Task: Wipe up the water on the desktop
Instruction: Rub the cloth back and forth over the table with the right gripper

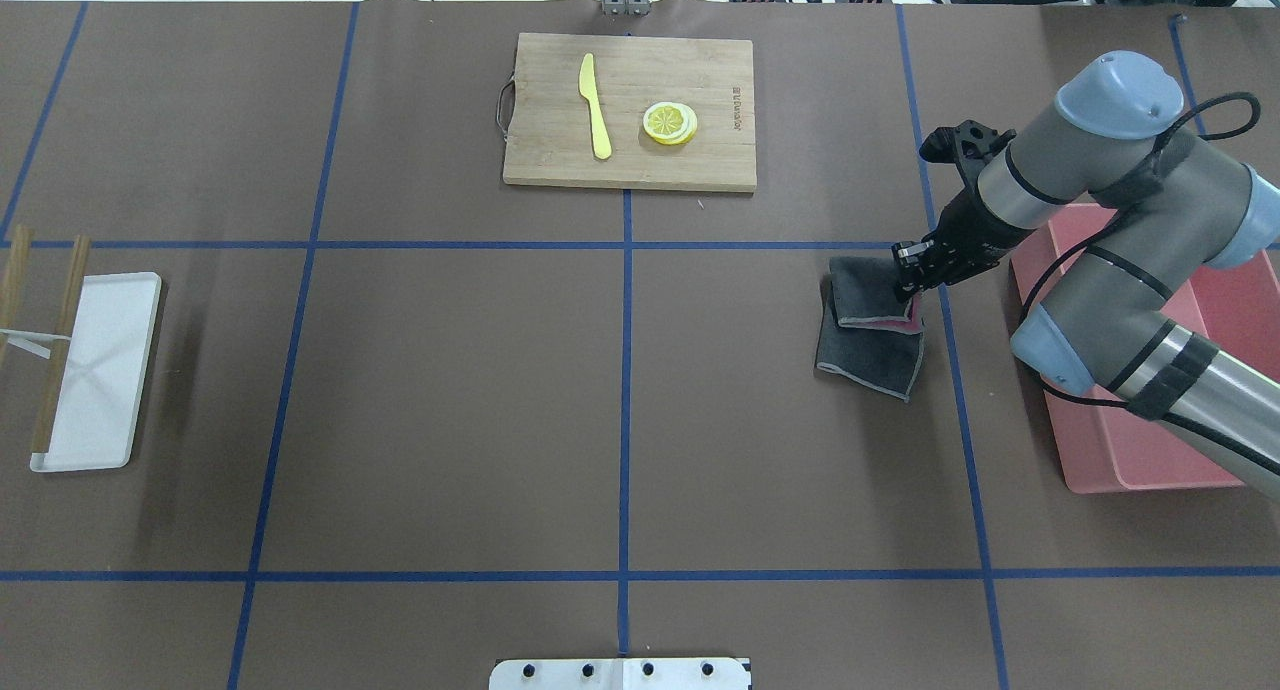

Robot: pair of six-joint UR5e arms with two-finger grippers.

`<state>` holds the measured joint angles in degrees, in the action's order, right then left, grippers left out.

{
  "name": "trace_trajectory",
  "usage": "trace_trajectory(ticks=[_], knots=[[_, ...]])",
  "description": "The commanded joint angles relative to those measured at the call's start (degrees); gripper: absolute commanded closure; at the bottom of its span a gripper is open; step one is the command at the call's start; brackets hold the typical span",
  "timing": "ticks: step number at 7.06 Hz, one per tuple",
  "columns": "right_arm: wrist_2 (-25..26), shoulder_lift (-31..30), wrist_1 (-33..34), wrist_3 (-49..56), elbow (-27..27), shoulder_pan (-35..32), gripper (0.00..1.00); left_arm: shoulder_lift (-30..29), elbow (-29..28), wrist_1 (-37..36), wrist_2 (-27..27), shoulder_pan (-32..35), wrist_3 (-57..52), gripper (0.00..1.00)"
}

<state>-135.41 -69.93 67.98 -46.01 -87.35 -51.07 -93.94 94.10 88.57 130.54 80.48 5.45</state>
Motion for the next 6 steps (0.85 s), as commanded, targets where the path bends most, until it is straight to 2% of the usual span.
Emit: trace_trajectory(ticks=[1, 2, 4, 5, 6], knots=[[0.67, 0.32, 4.51, 2.84, -0.45, -2.88, 1.0, 0.33, -0.68, 0.02, 0.68, 0.37, 0.0, 0.01], [0.67, 0.32, 6.35, 4.43, -1.41, -4.12, 1.0, 0.77, -0.68, 0.02, 1.73, 0.38, 0.0, 0.01], [1.8, 0.67, 15.2, 7.68, -6.22, -6.75, 1.0, 0.86, -0.85, 0.02, 1.74, 0.38, 0.0, 0.01], [6.95, 0.67, 22.04, 7.69, -10.6, -6.5, 1.0, 0.95, -0.94, 0.02, 1.74, 0.38, 0.0, 0.01], [13.61, 2.33, 26.89, 7.69, -12.38, -1.72, 1.0, 1.12, -0.94, 0.02, 1.74, 0.38, 0.0, 0.01]])
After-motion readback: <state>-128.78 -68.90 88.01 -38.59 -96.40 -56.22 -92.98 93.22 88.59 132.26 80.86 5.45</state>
